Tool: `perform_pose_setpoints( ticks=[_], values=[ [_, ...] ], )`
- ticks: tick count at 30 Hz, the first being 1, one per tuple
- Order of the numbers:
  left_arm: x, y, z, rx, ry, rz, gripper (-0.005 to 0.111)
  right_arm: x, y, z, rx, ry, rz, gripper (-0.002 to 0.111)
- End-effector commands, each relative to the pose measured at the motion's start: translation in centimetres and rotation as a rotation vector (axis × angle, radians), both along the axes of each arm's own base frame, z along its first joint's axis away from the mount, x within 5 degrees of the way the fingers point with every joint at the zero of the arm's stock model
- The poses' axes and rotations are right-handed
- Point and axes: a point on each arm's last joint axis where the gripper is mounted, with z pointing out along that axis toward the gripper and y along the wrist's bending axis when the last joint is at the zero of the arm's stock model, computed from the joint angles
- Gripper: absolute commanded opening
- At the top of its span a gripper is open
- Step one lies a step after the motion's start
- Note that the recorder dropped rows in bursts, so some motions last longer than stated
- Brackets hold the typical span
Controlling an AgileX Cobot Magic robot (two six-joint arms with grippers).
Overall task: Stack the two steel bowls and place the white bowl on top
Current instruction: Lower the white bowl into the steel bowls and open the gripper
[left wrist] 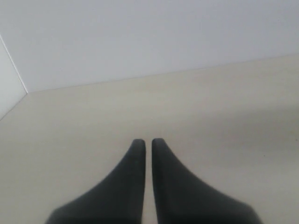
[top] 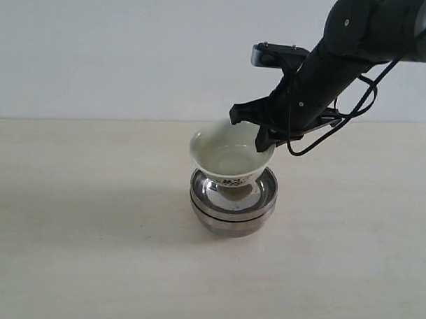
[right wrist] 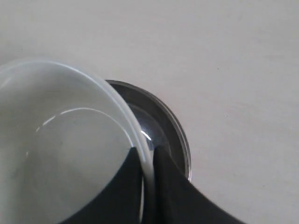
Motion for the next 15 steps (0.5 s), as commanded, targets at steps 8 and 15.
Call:
perform_pose_setpoints(
  ticks=[8,15],
  values=[
    [-0.01,-0.02,-0.04,-0.016,-0.007,0.001,0.004,0.51,-0.04,-1.77,-0.006,0.035,0.002,0.0],
    [-0.01,-0.02,-0.04,-0.016,-0.007,0.001,0.004,0.52,0.02,-1.74,0.009,0.04,-0.014,0.035]
  ],
)
